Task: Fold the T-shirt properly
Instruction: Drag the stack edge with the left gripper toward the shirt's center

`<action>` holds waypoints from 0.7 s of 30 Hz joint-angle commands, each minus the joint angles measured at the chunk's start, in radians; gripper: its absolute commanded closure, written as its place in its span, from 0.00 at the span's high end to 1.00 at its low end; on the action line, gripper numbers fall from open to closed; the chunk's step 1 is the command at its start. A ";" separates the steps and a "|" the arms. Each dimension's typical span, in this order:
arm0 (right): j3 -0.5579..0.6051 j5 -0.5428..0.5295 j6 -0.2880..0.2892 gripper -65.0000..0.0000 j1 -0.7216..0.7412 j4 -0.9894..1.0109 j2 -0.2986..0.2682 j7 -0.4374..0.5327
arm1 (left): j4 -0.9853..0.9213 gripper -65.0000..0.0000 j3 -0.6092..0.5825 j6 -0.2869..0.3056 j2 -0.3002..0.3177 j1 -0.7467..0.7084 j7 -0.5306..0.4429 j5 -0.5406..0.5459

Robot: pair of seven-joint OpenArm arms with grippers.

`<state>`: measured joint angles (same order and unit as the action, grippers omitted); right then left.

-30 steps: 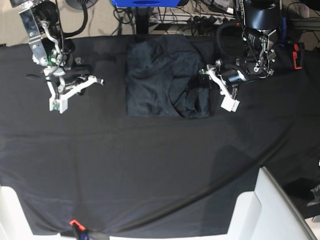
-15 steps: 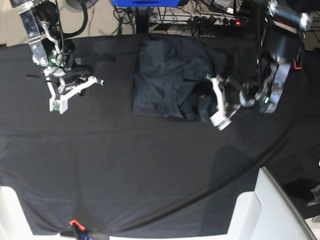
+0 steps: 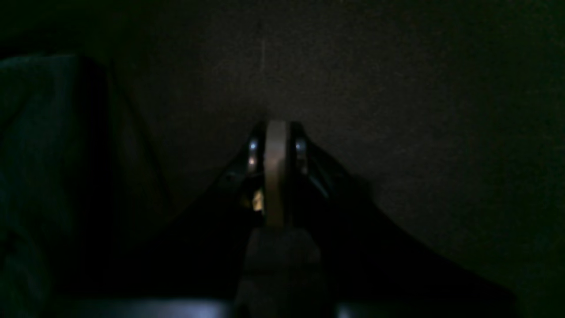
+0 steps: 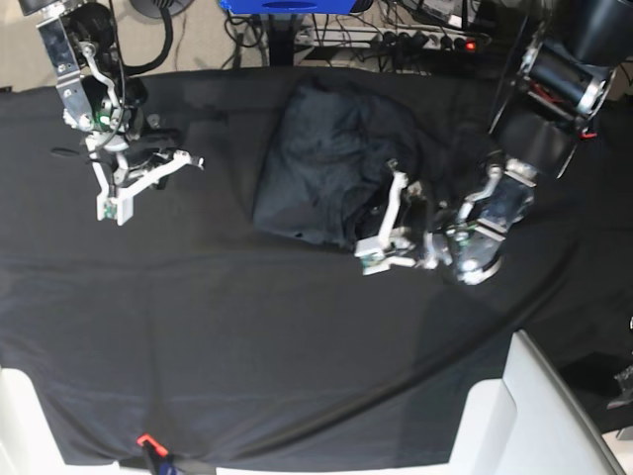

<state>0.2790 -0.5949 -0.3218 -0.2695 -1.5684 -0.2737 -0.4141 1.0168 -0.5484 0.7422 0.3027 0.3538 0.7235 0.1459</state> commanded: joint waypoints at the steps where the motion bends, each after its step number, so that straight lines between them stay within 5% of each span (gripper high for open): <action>1: -0.005 0.003 0.006 0.04 0.008 -0.004 -0.008 0.019 | -0.013 0.00 -0.008 -0.044 -0.029 -0.008 0.011 -0.130; 9: -0.005 0.003 0.006 0.04 0.025 0.067 -0.008 0.021 | 0.050 0.00 -0.009 -0.044 -0.124 -0.006 0.000 -0.411; 13: -0.008 0.003 0.006 0.04 0.028 0.069 -0.008 0.022 | 0.050 0.00 -0.012 -0.044 -0.141 0.001 -0.109 -0.495; 21: -0.071 0.003 0.006 0.04 0.031 0.069 -0.005 0.021 | -0.092 0.00 -0.164 -0.044 -0.152 0.080 -0.318 -0.507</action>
<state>0.2142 -0.5949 -0.3176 -0.2451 -1.4853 -0.2710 -0.4110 0.9398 -0.6994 0.7040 0.1696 0.4488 0.4503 -0.3954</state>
